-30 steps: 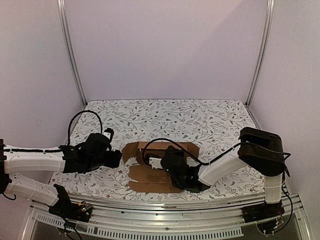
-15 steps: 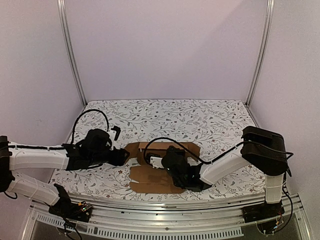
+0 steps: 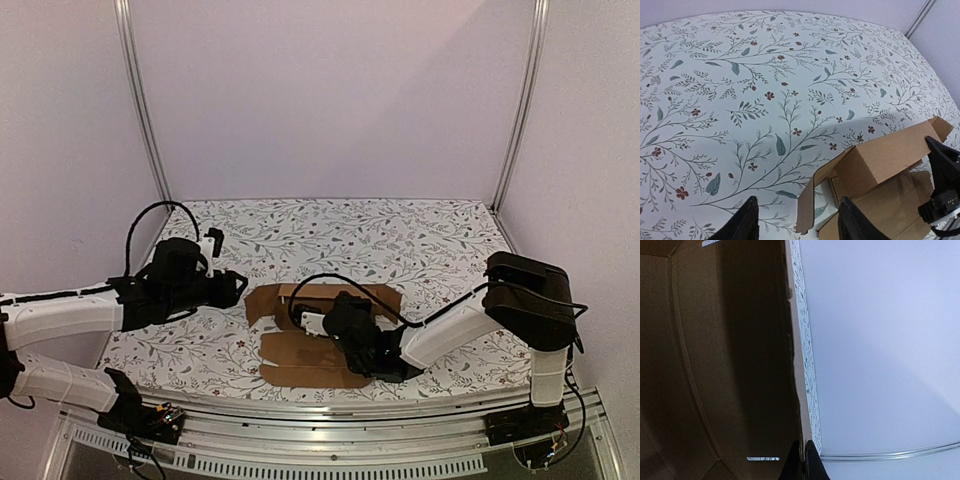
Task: Fold the paper box
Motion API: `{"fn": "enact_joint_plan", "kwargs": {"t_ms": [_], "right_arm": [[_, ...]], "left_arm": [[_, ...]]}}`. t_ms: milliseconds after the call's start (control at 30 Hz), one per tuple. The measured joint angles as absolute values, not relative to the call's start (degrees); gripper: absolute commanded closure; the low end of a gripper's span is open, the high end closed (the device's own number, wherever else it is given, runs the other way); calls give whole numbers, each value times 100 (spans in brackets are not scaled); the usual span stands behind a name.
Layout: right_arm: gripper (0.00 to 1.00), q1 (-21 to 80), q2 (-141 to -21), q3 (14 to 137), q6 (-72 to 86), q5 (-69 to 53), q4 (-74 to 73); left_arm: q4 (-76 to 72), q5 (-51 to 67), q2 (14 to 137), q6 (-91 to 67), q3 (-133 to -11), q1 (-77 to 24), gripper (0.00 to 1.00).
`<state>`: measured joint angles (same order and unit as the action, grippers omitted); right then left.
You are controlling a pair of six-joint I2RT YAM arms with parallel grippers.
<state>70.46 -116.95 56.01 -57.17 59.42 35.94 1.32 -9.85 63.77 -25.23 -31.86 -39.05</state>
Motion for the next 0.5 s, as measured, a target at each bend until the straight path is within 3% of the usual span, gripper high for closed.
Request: {"fn": "enact_joint_plan", "kwargs": {"t_ms": [333, 500], "right_arm": [[100, 7046, -11664, 5601, -5675, 5942, 3503], [100, 7046, -11660, 5601, -5675, 5944, 3463]], "left_arm": [[-517, -633, 7811, -2530, -3406, -3153, 100], [-1210, 252, 8595, -2458, -3551, -2849, 100]]}}
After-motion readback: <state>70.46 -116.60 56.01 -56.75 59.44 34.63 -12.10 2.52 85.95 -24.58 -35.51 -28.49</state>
